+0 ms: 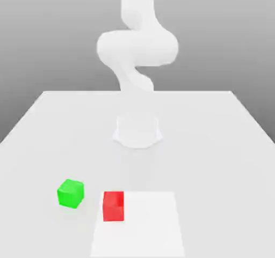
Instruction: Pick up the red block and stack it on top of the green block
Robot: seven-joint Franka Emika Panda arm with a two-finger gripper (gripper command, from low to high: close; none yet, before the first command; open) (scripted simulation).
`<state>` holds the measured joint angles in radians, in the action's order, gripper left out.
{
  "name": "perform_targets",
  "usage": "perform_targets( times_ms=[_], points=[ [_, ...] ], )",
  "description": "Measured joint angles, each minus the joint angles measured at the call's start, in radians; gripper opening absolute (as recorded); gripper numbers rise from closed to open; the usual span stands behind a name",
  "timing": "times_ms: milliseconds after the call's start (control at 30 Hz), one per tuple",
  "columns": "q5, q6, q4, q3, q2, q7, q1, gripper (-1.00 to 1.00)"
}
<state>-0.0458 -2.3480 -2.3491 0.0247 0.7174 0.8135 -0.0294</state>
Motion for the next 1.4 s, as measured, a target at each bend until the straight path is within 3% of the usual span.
perform_targets(
  times_ms=[233, 400, 533, 633, 967, 1000, 1233, 1400],
  points=[
    [-0.121, -0.149, -0.151, 0.027, -0.275, 0.026, -0.08, 0.0],
    [-0.153, -0.259, -0.259, -0.001, -0.469, 0.004, -0.11, 0.0],
    [-0.102, -0.353, -0.347, -0.03, -0.61, -0.068, -0.116, 0.0],
    [0.007, -0.422, -0.408, -0.034, -0.704, -0.17, -0.117, 0.0],
    [0.052, -0.633, -0.393, -0.025, -0.954, -0.208, -0.12, 0.0],
    [0.05, -0.645, -0.392, -0.026, -0.969, -0.208, -0.12, -1.0],
    [0.047, -0.643, -0.392, -0.024, -0.966, -0.205, -0.122, -1.0],
    [0.052, -0.548, -0.404, -0.017, -0.853, -0.206, -0.128, -1.0]
  ],
)
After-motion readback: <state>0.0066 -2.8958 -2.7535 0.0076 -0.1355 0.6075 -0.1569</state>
